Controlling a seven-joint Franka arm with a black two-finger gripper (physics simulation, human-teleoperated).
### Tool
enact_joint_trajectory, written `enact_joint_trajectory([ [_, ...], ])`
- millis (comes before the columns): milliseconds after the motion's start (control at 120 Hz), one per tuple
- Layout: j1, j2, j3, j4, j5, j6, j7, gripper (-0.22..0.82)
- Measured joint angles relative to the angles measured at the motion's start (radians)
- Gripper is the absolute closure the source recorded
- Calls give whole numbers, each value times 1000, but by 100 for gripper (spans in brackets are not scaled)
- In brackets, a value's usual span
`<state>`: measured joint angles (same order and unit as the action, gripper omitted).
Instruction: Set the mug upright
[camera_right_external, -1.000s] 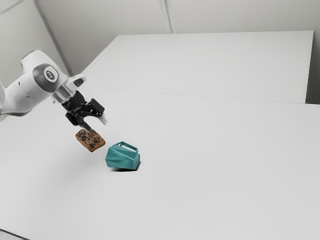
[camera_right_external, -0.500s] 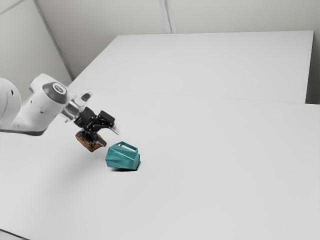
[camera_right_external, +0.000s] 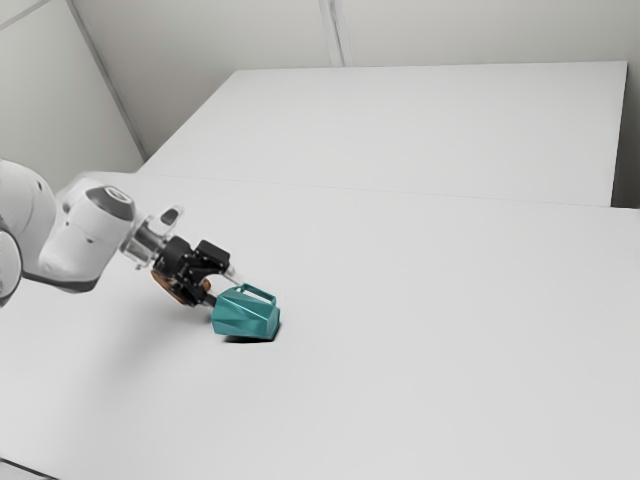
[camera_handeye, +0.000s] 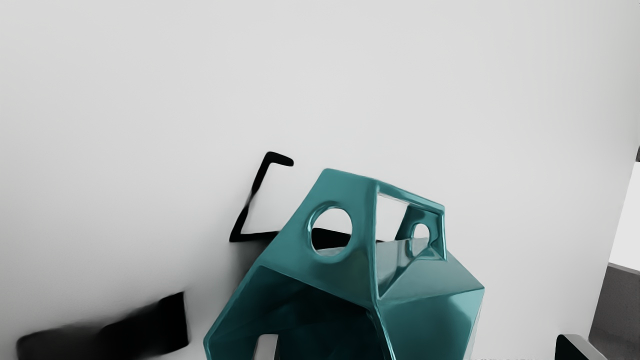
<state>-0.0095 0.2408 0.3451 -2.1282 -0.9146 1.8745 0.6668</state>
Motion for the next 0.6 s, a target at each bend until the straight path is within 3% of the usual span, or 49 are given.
enact_joint_trajectory([
  [442,-19,16,-1,0,-65,-36,129,1],
  [500,-20,16,-2,0,-69,-37,140,7],
  [600,-20,14,-1,0,-75,-38,157,25],
])
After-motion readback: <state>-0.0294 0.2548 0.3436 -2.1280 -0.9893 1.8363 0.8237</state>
